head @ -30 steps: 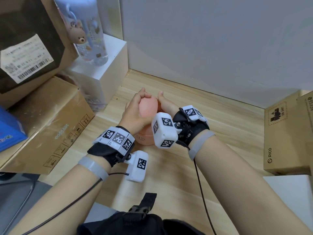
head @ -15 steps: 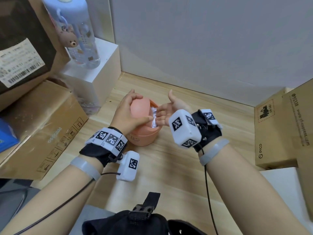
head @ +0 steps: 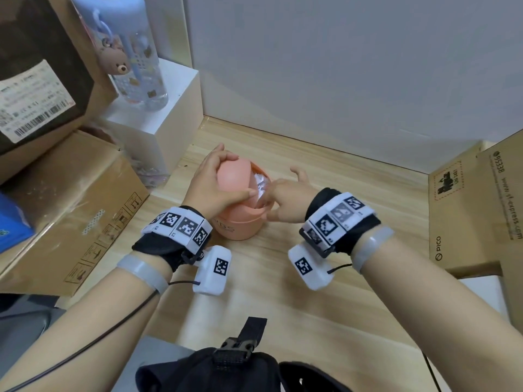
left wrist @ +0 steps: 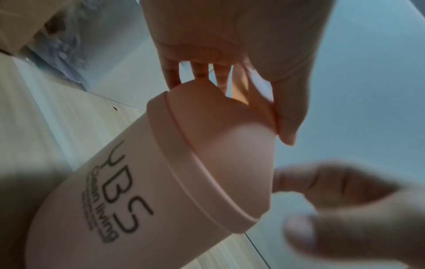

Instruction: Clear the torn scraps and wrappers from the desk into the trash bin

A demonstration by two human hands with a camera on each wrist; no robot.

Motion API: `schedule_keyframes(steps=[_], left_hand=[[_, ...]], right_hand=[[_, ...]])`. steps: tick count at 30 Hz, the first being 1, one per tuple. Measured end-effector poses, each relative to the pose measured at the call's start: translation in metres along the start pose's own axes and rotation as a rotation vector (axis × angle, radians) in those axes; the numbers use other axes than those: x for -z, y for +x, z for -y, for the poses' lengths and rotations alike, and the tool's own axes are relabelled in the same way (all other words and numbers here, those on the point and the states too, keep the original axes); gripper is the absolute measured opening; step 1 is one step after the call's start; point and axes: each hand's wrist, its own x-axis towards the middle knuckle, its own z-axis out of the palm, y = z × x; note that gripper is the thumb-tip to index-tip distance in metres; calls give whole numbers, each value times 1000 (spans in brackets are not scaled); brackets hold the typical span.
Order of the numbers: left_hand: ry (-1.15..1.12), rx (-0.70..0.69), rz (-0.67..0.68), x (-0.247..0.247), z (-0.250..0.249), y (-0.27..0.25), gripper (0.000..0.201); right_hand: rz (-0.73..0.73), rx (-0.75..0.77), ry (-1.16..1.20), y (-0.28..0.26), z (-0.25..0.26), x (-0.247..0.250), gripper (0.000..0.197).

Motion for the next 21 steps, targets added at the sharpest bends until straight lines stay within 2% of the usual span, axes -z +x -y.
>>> schedule_keyframes(steps=[3,7,10,13,16,19,21], left_hand=[[15,14,4,2,-2,-1,66],[82,6,-7,2,-8,-1,66],[116,21,-3,3,-11,-1,65],[131,54,13,4,-15,-2,61],[199,96,-14,-1,-24,4,51],[310,111,-59,-14,-30,14,37],[335,114,-100,-23,-32,18,27]], right_hand=[[56,39,-140,11,4,-14,36],[-61,70,-148,11,1,-14,26],[-330,130,-18,-3,-8,-7,18],[-578,151,296,-27,-21,-2,14],[-751,55,555,-56,-34,11,10],[-983,68,676,-89,-32,35,9],[-1168,131,710,-120,-26,58,7]])
